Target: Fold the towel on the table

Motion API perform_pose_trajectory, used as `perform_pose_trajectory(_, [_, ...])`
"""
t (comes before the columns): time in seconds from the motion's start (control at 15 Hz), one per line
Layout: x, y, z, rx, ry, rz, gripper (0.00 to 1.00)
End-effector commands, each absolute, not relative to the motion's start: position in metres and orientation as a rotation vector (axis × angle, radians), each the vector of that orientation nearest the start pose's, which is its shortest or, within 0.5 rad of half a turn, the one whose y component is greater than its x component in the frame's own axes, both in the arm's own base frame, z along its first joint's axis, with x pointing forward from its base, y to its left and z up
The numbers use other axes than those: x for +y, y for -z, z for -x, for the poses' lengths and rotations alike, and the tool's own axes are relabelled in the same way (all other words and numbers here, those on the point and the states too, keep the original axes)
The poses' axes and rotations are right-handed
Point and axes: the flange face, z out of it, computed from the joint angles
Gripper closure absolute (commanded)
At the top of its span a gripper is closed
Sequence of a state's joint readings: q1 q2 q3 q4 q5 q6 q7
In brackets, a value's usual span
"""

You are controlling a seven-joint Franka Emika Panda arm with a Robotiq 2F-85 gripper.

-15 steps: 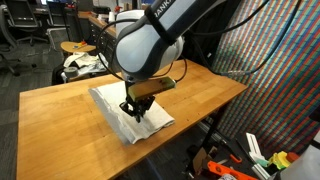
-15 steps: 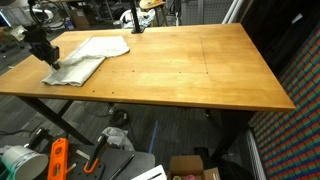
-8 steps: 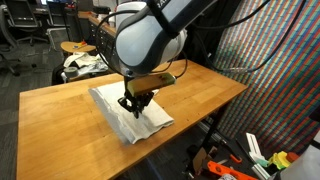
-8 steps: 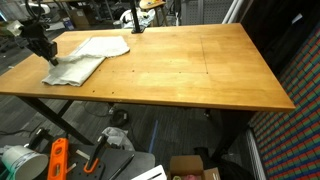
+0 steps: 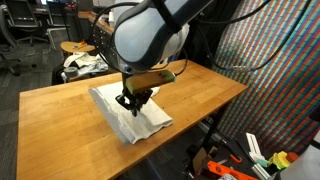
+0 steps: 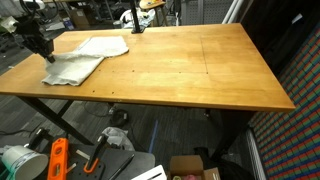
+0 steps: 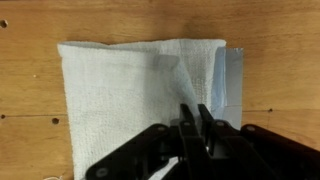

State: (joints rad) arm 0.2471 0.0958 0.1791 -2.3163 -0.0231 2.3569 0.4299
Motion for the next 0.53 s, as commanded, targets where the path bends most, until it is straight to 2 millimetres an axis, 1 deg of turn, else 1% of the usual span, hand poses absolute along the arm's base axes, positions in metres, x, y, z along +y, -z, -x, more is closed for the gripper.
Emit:
perform_pose_trajectory(0.0, [0.210, -0.294, -0.461, -0.037, -0.074, 3.176, 0.87])
perform_pose_trajectory(0.47, [0.200, -0.264, -0.454, -0.053, -0.181, 3.179, 0.87])
